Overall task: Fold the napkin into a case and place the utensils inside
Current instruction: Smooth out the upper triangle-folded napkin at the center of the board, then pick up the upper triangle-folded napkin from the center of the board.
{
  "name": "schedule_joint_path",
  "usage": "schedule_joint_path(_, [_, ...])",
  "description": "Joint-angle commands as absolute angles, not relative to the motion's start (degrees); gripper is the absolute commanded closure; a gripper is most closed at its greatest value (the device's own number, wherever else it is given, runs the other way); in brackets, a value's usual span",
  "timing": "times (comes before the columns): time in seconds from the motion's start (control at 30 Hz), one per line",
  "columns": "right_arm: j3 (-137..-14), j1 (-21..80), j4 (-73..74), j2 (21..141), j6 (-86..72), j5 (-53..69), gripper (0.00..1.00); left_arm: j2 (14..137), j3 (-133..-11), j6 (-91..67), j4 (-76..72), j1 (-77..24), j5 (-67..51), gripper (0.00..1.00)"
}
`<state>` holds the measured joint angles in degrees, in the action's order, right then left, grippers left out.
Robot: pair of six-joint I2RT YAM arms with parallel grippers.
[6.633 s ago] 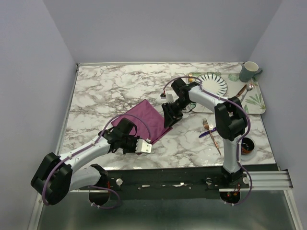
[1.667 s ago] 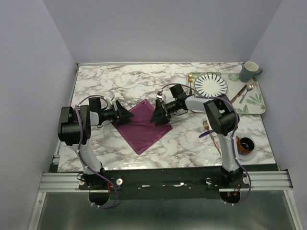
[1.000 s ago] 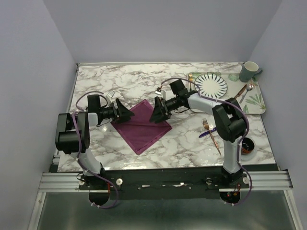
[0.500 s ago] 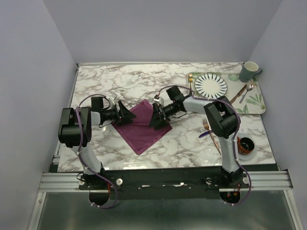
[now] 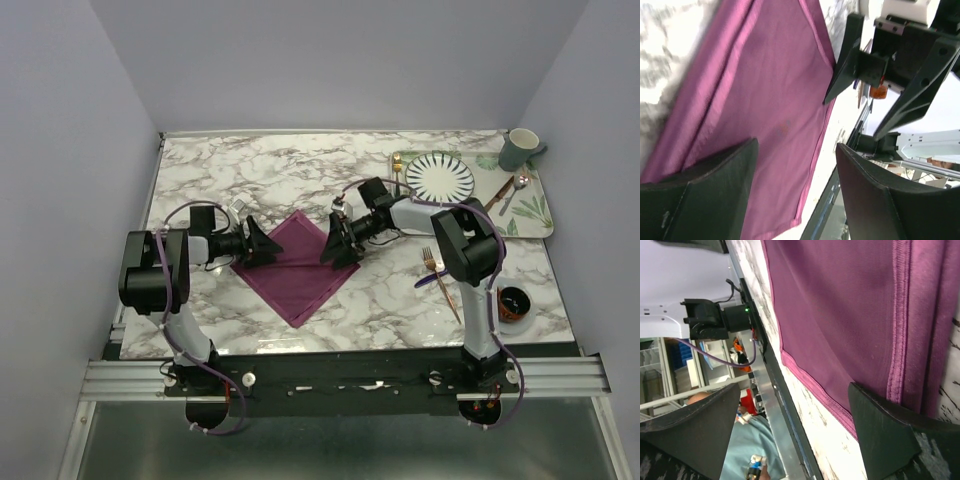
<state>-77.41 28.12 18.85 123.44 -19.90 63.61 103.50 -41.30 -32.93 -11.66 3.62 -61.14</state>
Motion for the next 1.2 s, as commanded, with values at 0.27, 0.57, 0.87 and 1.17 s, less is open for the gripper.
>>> schedule_joint_path(0.27, [-81.7,28.1,36.5,113.5,-6.2,49.9,0.24,91.8,-56.0,-4.9,20.1,1.9,-49.8,0.3])
schedule_joint_path(0.57, [-80.9,26.1,41.1,111.5,-5.3,40.4,0.34,103.0,-73.6,15.6,34.9,-5.1,-38.3,0.68])
schedule_joint_path(0.87, [-79.5,23.6,42.8,112.8,-4.0,37.1,0.33,105.6,-73.1,22.2,38.1,-13.8,-26.4,0.9])
schedule_joint_path(1.17, [-82.1,23.5,42.8,119.6,-5.5,39.6,0.33,104.9,-65.5,21.6,36.8,-18.3,-23.6,0.97])
